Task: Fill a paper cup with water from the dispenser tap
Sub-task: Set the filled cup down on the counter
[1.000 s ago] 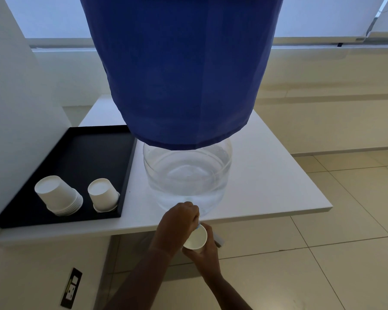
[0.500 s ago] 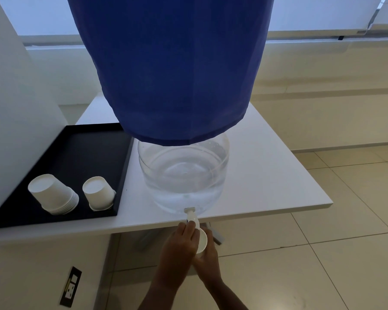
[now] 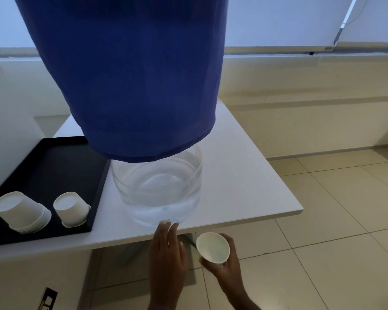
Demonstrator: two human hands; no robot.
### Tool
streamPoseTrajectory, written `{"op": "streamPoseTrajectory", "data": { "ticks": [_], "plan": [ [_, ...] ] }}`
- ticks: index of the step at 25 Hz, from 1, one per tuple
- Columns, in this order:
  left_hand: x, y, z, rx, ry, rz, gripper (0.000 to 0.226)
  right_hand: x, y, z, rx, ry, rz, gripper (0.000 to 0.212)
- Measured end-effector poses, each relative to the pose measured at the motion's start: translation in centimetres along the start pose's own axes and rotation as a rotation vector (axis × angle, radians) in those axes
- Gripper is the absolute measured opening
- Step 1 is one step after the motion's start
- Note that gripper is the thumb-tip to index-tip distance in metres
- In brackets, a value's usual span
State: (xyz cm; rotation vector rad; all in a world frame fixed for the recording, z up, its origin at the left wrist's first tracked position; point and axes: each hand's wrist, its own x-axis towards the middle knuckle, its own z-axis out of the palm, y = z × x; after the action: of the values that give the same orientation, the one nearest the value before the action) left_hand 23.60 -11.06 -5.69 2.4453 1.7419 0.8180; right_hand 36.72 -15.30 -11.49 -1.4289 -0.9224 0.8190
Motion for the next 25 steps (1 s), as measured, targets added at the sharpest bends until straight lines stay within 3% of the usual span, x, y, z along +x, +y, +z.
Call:
{"op": "streamPoseTrajectory", "data": {
  "ticks": [8,16,25],
  "plan": [
    [1.9,4.3,2.2,0.031,-0.111,0.011,0.055,7.7,-5.0,-5.3,-0.022,0.087,-0.07,0.069],
    [3.0,4.6,4.5,0.096,-0.208,0.019,0.064,12.5,-2.9,-5.5,-0.014,0.154,-0.01,0.068],
    [3.5,5.1,5.9,0.096,-0.281,0.023,0.066,13.7,-2.2,-4.6,-0.023,0.118,0.041,0.075]
  ]
}}
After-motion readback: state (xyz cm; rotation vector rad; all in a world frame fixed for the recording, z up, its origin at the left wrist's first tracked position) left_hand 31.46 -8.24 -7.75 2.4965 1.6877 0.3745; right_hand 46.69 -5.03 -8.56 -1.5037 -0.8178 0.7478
